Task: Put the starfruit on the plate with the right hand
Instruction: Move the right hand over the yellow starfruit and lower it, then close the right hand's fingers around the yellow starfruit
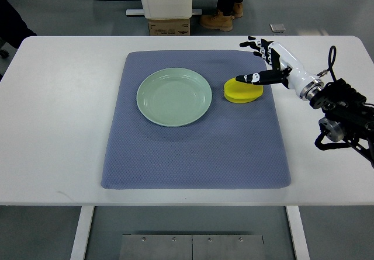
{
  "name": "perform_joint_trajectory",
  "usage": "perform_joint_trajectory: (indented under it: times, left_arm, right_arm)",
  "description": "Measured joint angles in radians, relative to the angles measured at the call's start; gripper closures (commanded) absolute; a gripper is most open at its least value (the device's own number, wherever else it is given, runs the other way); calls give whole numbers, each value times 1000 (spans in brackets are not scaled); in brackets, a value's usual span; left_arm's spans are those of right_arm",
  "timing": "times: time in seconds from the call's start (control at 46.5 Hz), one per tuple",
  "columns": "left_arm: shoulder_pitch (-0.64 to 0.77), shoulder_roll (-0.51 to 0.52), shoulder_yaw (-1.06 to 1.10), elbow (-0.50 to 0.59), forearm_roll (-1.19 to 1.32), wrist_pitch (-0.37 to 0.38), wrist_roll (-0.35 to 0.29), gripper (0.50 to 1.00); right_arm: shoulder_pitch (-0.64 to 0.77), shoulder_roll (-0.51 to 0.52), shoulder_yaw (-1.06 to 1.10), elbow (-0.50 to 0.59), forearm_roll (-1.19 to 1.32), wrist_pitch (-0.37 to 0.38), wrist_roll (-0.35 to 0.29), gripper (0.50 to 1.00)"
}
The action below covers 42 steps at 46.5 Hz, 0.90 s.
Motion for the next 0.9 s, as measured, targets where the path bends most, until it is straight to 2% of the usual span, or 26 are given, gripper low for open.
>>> perform_joint_trajectory:
  times: [0.193,0.301,0.902]
  left_arm:
    - [0,0,0,0,0,0,0,500]
    - [0,0,0,0,0,0,0,500]
    - [0,0,0,0,0,0,0,500]
  right_arm:
    - [73,11,-202,-2,-1,-103,35,500]
    - [98,17,-281,-4,0,-133,37,500]
    - [102,85,-372,-114,0,-147,20,500]
